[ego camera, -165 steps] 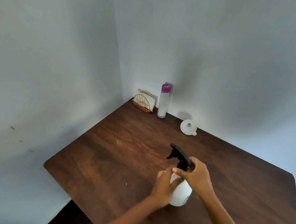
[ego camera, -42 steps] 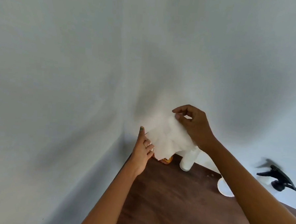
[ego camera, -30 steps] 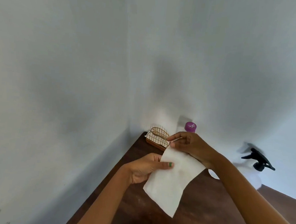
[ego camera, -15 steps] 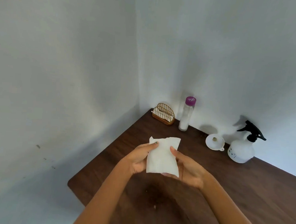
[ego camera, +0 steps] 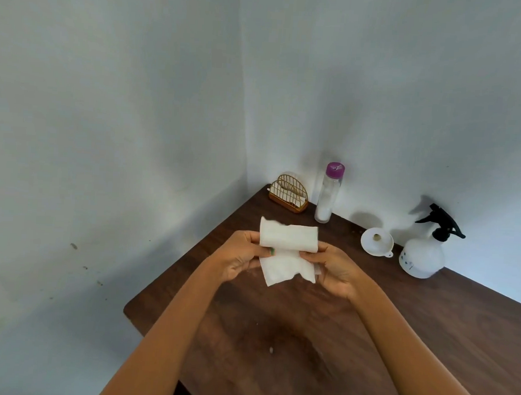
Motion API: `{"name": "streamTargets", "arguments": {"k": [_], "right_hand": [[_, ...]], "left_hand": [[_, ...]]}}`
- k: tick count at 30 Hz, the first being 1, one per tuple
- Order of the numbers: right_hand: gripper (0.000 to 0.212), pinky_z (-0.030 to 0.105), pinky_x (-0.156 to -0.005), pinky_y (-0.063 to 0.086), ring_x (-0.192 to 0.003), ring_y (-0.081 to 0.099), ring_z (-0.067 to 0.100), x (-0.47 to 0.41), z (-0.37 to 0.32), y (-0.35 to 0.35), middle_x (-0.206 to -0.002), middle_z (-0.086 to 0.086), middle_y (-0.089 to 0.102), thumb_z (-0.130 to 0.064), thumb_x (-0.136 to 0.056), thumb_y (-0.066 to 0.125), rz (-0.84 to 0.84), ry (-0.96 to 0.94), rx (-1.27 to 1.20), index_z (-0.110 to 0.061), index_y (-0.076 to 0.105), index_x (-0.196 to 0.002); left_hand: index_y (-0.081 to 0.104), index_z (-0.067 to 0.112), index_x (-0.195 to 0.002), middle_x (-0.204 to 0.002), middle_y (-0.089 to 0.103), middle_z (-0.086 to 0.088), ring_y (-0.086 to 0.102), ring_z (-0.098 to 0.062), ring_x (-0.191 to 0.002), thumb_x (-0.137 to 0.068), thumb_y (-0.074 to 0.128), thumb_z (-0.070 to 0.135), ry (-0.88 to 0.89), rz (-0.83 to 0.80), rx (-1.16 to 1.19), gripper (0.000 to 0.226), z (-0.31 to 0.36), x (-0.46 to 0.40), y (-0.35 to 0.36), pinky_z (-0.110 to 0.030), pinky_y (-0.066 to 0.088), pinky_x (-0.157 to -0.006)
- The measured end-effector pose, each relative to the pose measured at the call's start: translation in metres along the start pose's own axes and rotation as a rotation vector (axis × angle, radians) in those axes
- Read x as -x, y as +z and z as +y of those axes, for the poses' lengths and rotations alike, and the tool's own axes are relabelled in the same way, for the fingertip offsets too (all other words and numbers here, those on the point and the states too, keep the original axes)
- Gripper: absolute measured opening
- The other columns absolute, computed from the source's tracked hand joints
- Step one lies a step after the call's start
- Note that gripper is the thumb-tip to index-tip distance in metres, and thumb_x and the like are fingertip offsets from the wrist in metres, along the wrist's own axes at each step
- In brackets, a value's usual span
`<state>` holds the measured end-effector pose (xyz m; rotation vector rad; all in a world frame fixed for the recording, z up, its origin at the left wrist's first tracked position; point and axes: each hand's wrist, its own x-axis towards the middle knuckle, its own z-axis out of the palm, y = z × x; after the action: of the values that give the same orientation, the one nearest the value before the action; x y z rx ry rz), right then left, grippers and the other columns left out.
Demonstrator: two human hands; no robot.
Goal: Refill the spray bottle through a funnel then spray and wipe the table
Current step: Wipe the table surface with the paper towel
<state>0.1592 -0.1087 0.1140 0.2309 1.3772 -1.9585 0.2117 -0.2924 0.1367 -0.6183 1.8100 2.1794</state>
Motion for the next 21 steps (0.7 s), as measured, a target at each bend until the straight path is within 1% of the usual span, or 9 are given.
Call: {"name": "streamTargets", "arguments": {"k": [2,5,7,9,11,13,17,19,21], "right_hand": [[0.024,0.035,-0.062,0.06,-0.092,0.067,0.028,0.004,-0.006,0.003,-0.107,0.017,0.066,0.01,-0.088,0.05,-0.015,-0.051,0.009,-0.005,0.068,-0.093],[0.04,0.034,-0.055,0.058,-0.095,0.062,0.033,0.004,-0.009,0.006,-0.105,0.018,0.061,0.017,-0.084,0.044,0.025,-0.071,0.112,-0.008,0.062,-0.059],[0.043,0.033,-0.057,0.058,-0.099,0.061,0.035,0.003,-0.007,0.006,-0.107,0.019,0.06,0.019,-0.084,0.04,0.055,-0.083,0.174,-0.008,0.058,-0.055],[0.046,0.032,-0.06,0.057,-0.103,0.06,0.034,0.002,-0.006,0.004,-0.111,0.019,0.06,0.018,-0.084,0.038,0.073,-0.102,0.232,-0.009,0.058,-0.053],[0.044,0.029,-0.061,0.055,-0.102,0.061,0.031,0.002,-0.007,0.001,-0.11,0.017,0.06,0.017,-0.086,0.036,0.072,-0.117,0.303,-0.009,0.056,-0.056],[0.042,0.028,-0.063,0.054,-0.101,0.061,0.028,0.003,-0.01,0.0,-0.109,0.016,0.061,0.016,-0.086,0.036,0.057,-0.13,0.372,-0.008,0.056,-0.059],[0.03,0.03,-0.073,0.054,-0.102,0.062,0.027,0.004,-0.011,-0.001,-0.11,0.009,0.067,0.004,-0.092,0.043,-0.016,-0.157,0.445,-0.009,0.066,-0.078],[0.03,0.034,-0.081,0.054,-0.105,0.064,0.023,0.002,-0.01,-0.003,-0.112,0.008,0.068,-0.008,-0.098,0.038,-0.017,-0.186,0.32,-0.015,0.067,-0.103],[0.032,0.037,-0.082,0.054,-0.107,0.064,0.025,0.001,-0.008,-0.008,-0.116,0.011,0.067,-0.022,-0.1,0.035,0.02,-0.142,0.078,-0.019,0.059,-0.121]], "left_hand": [[0.068,0.009,-0.094,-0.1,0.068,-0.002,0.065,-0.016,-0.095,-0.082,0.061,-0.005,0.077,-0.033,-0.063,0.021,0.007,0.0,-0.001,-0.029,0.056,-0.077],[0.073,0.013,-0.088,-0.102,0.07,-0.002,0.065,-0.018,-0.098,-0.082,0.063,0.002,0.127,-0.063,-0.101,0.015,0.007,0.0,0.001,-0.026,0.058,-0.071],[0.071,0.013,-0.092,-0.109,0.068,-0.006,0.064,-0.021,-0.102,-0.089,0.054,0.004,0.11,-0.046,-0.055,0.019,0.0,-0.002,0.001,-0.026,0.058,-0.068],[0.066,0.01,-0.1,-0.116,0.065,-0.012,0.063,-0.023,-0.105,-0.092,0.042,0.006,0.048,-0.06,0.114,0.026,-0.007,-0.005,-0.003,-0.03,0.057,-0.073],[0.063,0.009,-0.107,-0.118,0.064,-0.014,0.063,-0.025,-0.105,-0.094,0.04,0.017,-0.039,-0.094,0.26,0.028,-0.013,-0.008,-0.006,-0.034,0.056,-0.078],[0.063,0.012,-0.111,-0.115,0.065,-0.013,0.064,-0.024,-0.105,-0.093,0.05,0.03,-0.088,-0.109,0.148,0.028,-0.017,-0.012,-0.006,-0.035,0.056,-0.08],[0.064,0.011,-0.104,-0.11,0.067,-0.009,0.066,-0.02,-0.098,-0.082,0.067,0.021,-0.127,-0.112,-0.068,0.025,-0.022,-0.015,0.002,-0.03,0.057,-0.076],[0.064,0.011,-0.103,-0.106,0.069,-0.007,0.066,-0.019,-0.097,-0.08,0.069,0.02,-0.137,-0.105,-0.026,0.025,-0.024,-0.018,0.002,-0.029,0.058,-0.074],[0.063,0.013,-0.105,-0.107,0.069,-0.007,0.067,-0.021,-0.099,-0.079,0.07,0.021,-0.145,-0.108,0.023,0.027,-0.026,-0.021,0.001,-0.03,0.058,-0.074]]}}
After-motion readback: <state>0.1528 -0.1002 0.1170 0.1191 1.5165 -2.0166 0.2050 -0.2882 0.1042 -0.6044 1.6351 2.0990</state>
